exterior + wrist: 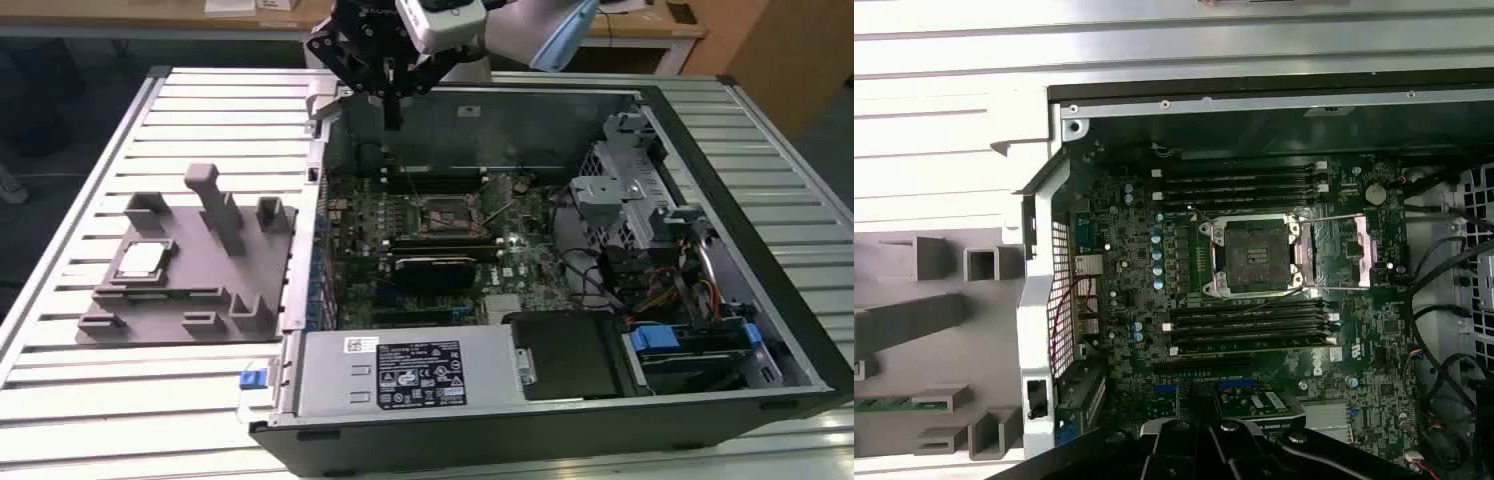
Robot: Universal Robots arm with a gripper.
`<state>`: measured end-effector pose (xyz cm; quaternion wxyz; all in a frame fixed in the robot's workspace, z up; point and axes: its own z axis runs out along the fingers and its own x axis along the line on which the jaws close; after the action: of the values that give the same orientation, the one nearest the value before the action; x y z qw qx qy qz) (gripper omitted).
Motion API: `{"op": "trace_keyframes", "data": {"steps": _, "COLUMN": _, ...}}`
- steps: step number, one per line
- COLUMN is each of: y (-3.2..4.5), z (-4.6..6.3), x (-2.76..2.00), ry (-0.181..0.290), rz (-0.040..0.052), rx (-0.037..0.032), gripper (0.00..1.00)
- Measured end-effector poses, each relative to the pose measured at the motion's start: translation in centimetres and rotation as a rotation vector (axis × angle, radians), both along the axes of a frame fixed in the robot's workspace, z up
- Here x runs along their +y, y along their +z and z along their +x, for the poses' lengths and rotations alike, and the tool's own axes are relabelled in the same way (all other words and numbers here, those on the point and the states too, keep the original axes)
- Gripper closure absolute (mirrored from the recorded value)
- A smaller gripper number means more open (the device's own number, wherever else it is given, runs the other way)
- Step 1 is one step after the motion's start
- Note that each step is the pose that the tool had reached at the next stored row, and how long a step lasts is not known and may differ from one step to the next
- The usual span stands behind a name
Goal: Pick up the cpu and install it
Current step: 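Reach for the cpu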
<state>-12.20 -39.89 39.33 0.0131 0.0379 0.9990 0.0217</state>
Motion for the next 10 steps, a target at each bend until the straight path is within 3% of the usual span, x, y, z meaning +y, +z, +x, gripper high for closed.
{"op": "trace_keyframes", "data": {"steps": 10, "y": 0.0, "z": -0.01, "x": 0.0, "ry": 0.0, "rz": 0.0, "rx": -0.0001, "gripper": 0.89}}
